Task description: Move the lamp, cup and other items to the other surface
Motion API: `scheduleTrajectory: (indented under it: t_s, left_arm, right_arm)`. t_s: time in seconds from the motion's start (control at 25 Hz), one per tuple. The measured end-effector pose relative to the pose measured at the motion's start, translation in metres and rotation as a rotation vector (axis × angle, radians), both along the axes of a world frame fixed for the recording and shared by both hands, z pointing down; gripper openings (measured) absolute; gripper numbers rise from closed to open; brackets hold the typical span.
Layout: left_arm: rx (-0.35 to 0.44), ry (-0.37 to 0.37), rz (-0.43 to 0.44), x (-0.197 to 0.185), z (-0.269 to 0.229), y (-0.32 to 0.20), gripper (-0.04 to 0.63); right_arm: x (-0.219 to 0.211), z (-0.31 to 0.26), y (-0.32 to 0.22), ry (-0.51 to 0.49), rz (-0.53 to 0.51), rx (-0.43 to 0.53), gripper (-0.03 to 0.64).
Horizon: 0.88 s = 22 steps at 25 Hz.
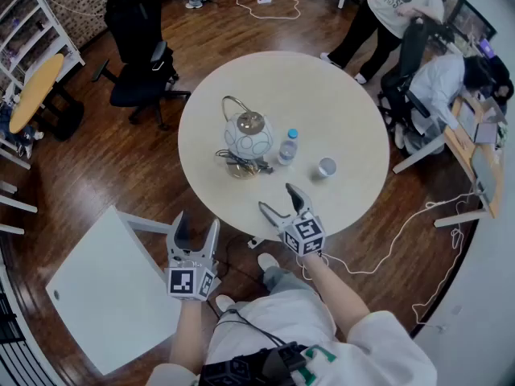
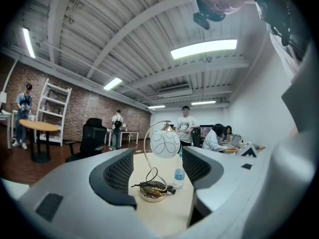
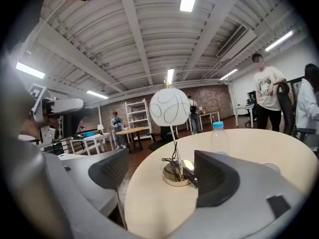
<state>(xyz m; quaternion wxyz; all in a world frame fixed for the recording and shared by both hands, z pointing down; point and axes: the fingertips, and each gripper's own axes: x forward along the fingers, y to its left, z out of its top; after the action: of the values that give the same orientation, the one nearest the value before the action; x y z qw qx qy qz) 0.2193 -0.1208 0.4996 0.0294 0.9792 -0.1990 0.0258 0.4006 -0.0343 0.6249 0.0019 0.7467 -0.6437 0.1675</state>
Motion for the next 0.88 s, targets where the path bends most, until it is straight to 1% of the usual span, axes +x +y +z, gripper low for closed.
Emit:
scheduleTrajectory:
  t_s: [0.12, 0.2, 0.36, 0.44, 0.52, 0.6, 0.64, 0.68, 0.72, 0.8, 0.88]
  left_arm:
    - [-0.003, -0.026, -0.017, -0.002, 0.007, -0.008, 0.301]
    - [-0.013, -0.034, -0.052, -0.010, 0.014, -0.013, 0.301]
    - [-0.033, -0.079, -0.143, -0.044, 0.020, -0.025, 0.301]
    - [-0.032, -0.096, -0.194, -0.062, 0.020, -0.033, 0.301]
    - [-0.044, -0.111, -0.240, -0.077, 0.026, -0.037, 0.301]
    - [-0.057, -0.131, -0.262, -0.086, 0.037, -0.036, 0.299]
    - [-0.061, -0.139, -0.268, -0.089, 0.040, -0.035, 0.299]
    - [-0.063, -0.146, -0.275, -0.092, 0.042, -0.034, 0.299]
    - [-0.064, -0.150, -0.281, -0.095, 0.042, -0.033, 0.299]
    - [-0.063, -0.156, -0.293, -0.101, 0.040, -0.030, 0.299]
    - [-0.058, -0.159, -0.300, -0.105, 0.038, -0.028, 0.299]
  right_arm:
    - [0.025, 0.032, -0.040, 0.027, -0.005, -0.016, 0.404]
    - [0.041, 0.048, -0.066, 0.045, -0.020, -0.049, 0.394]
    - [0.061, 0.080, -0.116, 0.050, -0.018, -0.109, 0.394]
    - [0.072, 0.096, -0.145, 0.069, -0.021, -0.141, 0.365]
    - [0.082, 0.109, -0.172, 0.086, -0.032, -0.167, 0.360]
    - [0.092, 0.120, -0.189, 0.081, -0.022, -0.182, 0.321]
    - [0.098, 0.126, -0.195, 0.083, -0.008, -0.194, 0.286]
    - [0.104, 0.131, -0.199, 0.092, 0.008, -0.211, 0.256]
    - [0.108, 0.134, -0.202, 0.108, 0.017, -0.229, 0.240]
    - [0.107, 0.132, -0.209, 0.156, -0.001, -0.258, 0.215]
    - [0.100, 0.126, -0.215, 0.206, -0.055, -0.273, 0.150]
